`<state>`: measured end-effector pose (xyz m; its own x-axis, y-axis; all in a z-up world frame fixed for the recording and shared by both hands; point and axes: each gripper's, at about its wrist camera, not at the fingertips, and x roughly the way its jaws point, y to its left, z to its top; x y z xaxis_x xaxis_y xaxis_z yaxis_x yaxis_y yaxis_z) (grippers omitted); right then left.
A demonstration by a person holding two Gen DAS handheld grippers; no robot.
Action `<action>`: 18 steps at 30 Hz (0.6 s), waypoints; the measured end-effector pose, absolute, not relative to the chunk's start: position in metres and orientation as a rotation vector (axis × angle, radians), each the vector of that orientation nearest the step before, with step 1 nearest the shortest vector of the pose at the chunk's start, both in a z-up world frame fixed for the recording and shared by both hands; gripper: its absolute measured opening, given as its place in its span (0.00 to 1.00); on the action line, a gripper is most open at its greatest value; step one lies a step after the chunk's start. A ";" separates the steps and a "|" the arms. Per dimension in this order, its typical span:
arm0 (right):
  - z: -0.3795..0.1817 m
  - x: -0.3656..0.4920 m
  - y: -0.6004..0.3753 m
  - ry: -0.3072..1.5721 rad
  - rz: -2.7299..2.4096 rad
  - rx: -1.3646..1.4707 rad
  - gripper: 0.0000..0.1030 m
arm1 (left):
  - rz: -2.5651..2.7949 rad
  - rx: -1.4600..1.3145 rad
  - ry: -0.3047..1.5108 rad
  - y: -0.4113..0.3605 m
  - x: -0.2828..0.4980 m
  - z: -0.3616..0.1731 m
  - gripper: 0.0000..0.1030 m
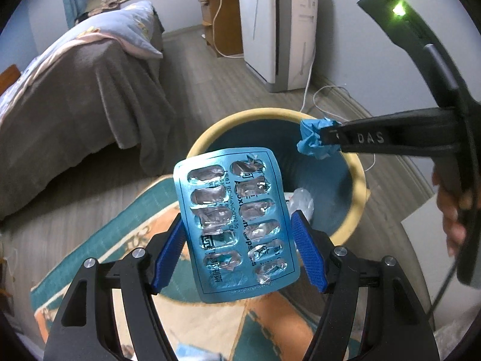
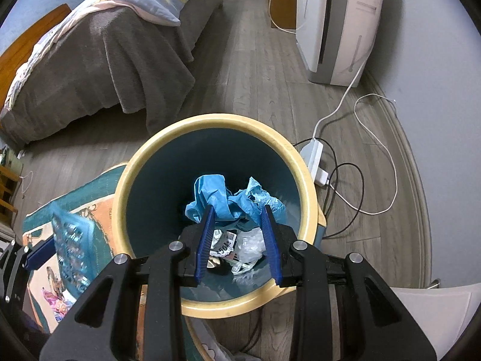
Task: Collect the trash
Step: 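Carry the glove with right tool over the bin while left tool brings the blister pack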
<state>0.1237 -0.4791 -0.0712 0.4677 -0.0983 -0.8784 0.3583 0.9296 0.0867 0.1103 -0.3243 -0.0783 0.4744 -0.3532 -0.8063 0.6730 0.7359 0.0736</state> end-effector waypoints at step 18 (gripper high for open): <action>-0.075 0.133 -0.485 1.020 -0.326 0.277 0.32 | -0.626 0.432 0.839 -0.353 0.145 -0.099 0.79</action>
<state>0.1325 -0.4853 -0.0747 0.4826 -0.1359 -0.8652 0.3907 0.9176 0.0738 0.1451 -0.3530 -0.0991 0.5079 -0.3377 -0.7924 0.6634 0.7402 0.1098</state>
